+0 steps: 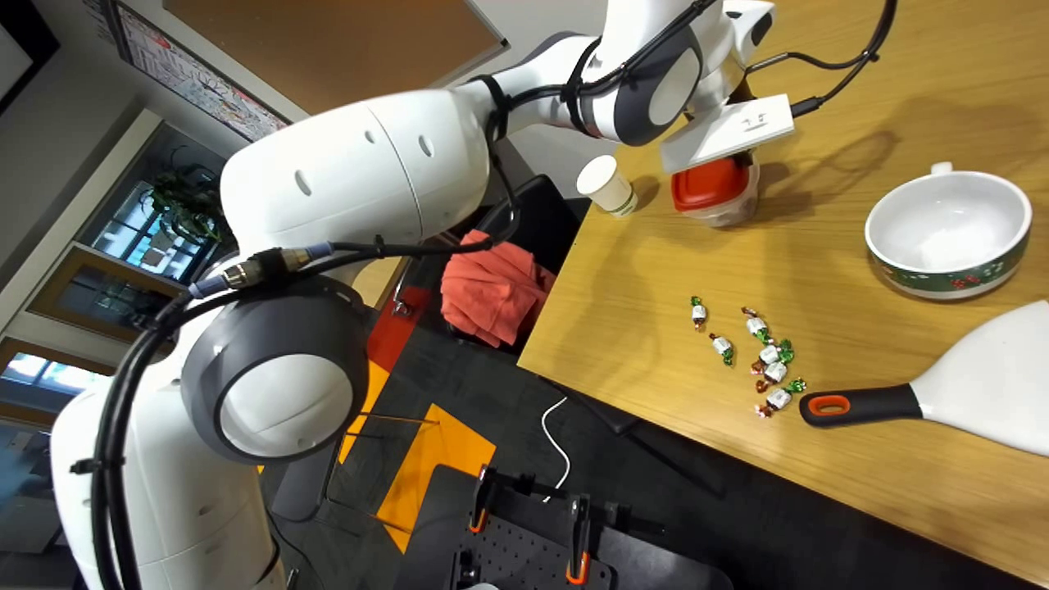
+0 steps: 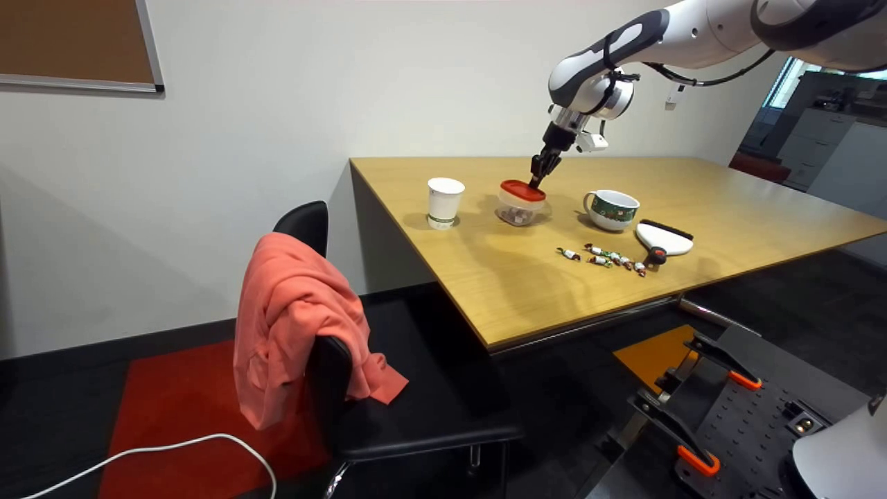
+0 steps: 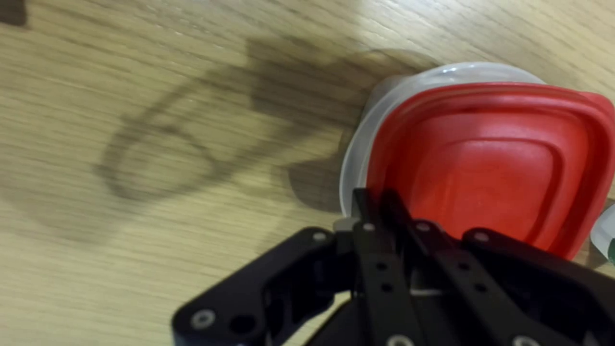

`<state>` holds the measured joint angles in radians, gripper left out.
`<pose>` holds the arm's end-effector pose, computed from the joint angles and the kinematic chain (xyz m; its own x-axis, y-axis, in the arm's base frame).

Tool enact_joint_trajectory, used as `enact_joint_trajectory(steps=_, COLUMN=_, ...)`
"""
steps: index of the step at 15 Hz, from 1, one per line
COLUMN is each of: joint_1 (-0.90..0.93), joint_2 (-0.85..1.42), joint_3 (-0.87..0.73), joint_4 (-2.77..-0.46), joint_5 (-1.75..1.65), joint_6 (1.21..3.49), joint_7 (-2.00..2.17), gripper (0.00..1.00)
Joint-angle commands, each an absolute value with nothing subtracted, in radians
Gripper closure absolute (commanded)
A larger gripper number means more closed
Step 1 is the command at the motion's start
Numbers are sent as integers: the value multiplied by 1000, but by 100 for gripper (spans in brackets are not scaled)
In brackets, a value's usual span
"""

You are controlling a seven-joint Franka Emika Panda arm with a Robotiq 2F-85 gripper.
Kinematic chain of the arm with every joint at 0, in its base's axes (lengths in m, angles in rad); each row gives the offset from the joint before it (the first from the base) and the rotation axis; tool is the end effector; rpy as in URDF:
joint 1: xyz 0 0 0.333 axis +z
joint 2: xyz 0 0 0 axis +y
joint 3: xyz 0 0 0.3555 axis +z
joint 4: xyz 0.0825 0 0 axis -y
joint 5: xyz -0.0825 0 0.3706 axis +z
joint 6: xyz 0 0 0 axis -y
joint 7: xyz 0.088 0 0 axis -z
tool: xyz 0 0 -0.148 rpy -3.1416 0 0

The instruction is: Put the red lid on top of the clear bowl

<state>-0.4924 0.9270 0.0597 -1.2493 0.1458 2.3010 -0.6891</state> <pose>0.7166 -0.3367 0.2030 0.9722 0.1304 0.1944 0.1437 -0.9881 -0.0557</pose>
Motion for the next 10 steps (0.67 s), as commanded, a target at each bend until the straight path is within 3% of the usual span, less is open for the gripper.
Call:
enact_joint_trajectory(steps=1, joint_1=-487, joint_2=935, joint_3=55, joint_4=-1225, joint_5=148, joint_6=2292, joint_7=-706, gripper=98)
enact_joint_trajectory(steps=3, joint_1=-484, joint_2=933, joint_3=51, joint_4=-1230, joint_5=145, joint_6=2297, joint_7=-701, gripper=98)
enact_joint_trajectory(steps=4, joint_1=-483, joint_2=932, joint_3=49, joint_4=-1233, joint_5=144, joint_6=2302, joint_7=-700, gripper=67)
enact_joint_trajectory(steps=6, joint_1=-484, joint_2=926, joint_3=49, joint_4=-1239, joint_5=145, joint_6=2306, joint_7=-699, gripper=59)
enact_joint_trajectory(steps=10, joint_1=-495, joint_2=898, joint_3=60, joint_4=-1262, joint_5=149, joint_6=2316, joint_7=-696, gripper=29)
